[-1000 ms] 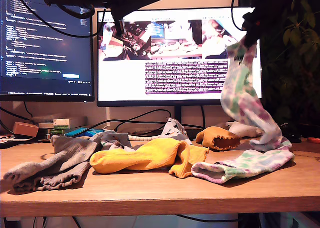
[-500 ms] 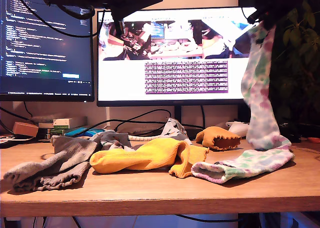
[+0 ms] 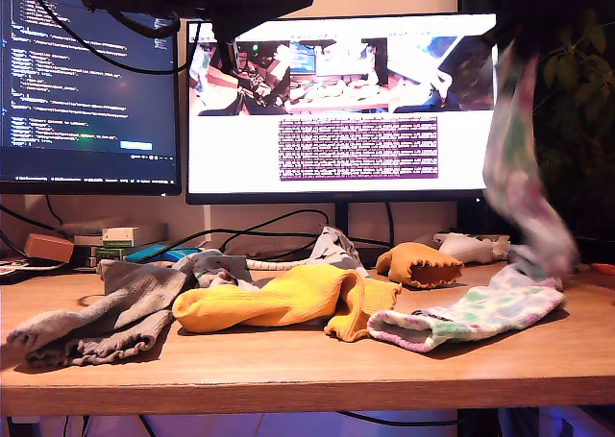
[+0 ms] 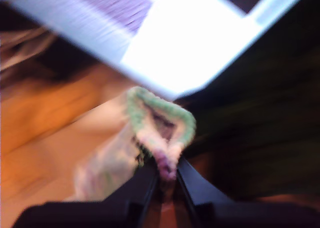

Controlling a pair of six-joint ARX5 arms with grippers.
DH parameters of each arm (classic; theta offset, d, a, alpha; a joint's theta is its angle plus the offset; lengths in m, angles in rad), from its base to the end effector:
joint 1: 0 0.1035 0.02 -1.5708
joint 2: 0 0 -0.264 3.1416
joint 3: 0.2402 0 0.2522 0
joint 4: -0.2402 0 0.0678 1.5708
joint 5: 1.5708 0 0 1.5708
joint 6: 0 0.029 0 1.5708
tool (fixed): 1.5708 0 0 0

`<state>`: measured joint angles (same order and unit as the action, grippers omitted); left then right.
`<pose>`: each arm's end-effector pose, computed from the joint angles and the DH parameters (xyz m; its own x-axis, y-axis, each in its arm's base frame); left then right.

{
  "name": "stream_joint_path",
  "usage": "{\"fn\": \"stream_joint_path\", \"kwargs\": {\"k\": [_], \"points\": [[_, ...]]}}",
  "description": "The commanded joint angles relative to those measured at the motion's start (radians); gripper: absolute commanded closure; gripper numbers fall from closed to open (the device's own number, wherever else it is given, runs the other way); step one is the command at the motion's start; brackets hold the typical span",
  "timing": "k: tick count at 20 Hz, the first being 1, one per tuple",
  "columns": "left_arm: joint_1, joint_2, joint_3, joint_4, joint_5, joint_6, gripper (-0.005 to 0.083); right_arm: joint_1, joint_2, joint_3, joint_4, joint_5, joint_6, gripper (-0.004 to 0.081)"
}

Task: Pair up the socks based on colour and pattern, by placing them on top of one another

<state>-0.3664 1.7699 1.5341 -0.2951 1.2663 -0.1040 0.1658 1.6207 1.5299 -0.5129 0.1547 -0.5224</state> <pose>0.3546 -0.1657 0.3247 -0.1004 -0.9833 -0.1518 0.8217 0.0041 -0.5699 0.3577 0.0553 0.3500 0.8277 -0.0177 -0.5609 -0.3123 0.8159 -0.4866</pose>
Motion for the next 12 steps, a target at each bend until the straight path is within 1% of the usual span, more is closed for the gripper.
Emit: {"fn": "stream_joint_path", "kwargs": {"k": [1,4,5,8,12], "points": [[-0.002,0.016,0.000,-0.004,0.005,0.008,0.0769,0.018,0.006,0.008,-0.080,-0.059,0.021,0.0783],[-0.002,0.016,0.000,-0.003,0.004,0.012,0.0769,0.058,0.006,0.007,-0.144,-0.129,0.101,0.0783],[-0.002,0.016,0.000,-0.005,0.004,0.013,0.0769,0.074,0.006,0.004,-0.168,-0.150,0.108,0.0783],[-0.002,0.015,0.000,-0.028,0.004,0.016,0.0769,0.133,0.006,-0.063,-0.183,-0.157,0.137,0.0783],[-0.001,0.015,0.000,-0.075,0.004,0.062,0.0769,0.210,0.005,-0.169,-0.186,-0.175,0.195,0.0783]]}}
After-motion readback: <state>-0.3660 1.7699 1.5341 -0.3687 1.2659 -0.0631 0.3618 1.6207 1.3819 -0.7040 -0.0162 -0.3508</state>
